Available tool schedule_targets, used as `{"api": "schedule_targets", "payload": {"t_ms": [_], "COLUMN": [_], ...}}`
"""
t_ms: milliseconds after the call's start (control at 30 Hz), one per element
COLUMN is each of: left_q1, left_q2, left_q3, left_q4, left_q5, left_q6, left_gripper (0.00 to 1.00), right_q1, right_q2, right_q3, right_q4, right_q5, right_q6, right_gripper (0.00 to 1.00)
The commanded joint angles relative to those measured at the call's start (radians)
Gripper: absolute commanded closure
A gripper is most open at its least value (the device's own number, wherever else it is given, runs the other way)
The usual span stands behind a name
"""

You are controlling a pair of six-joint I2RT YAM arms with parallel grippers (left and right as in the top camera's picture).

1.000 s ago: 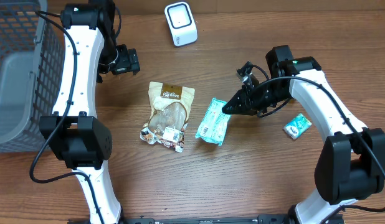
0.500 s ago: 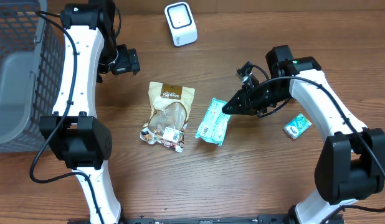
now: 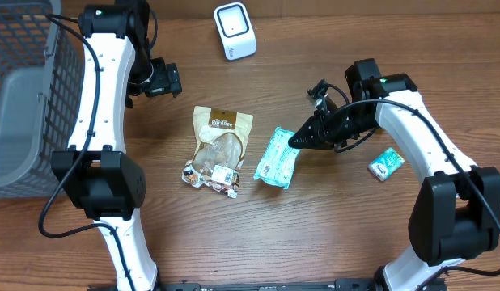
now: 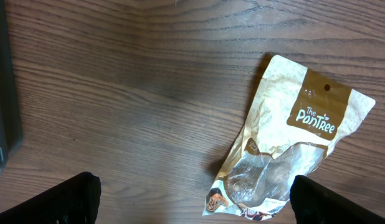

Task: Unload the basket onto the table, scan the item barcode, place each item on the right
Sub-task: 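Lift the wipes pack with the right gripper toward the white scanner, then hold the wipes pack under the white scanner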

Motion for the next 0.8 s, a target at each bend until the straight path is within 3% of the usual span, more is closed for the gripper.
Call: {"api": "schedule_targets", "payload": {"t_ms": [0, 233, 333, 567, 767], "left_q1": [-0.001, -0.001, -0.001, -0.001, -0.001], "left_q2": [-0.013, -0.013, -0.013, -0.013, -0.013], "left_q3": [0.014, 0.013, 0.013, 0.014, 0.014], "left_q4": [0.002, 0.002, 0.002, 0.002, 0.002], "left_q5": [-0.013, -0.013, -0.013, -0.013, -0.013], "left_q6": [0.011, 0.011, 0.011, 0.011, 0.011], "left_gripper": [0.0, 0.0, 0.0, 0.0, 0.0], "right_q1": [0.002, 0.002, 0.002, 0.026, 0.079], "right_q2": [-0.029, -0.029, -0.029, -0.029, -0.029], "right_q3": [0.016, 0.034, 0.099, 0.493, 0.772], "right_q4": [0.001, 0.034, 0.032, -0.048, 0.077], "right_q5": [-0.033, -0.023, 0.054, 0.257, 0.518], "right_q6": [-0.002, 0.0, 0.066, 0.128, 0.134], "right_gripper": [0.96, 0.96, 0.96, 0.97, 0.96]}}
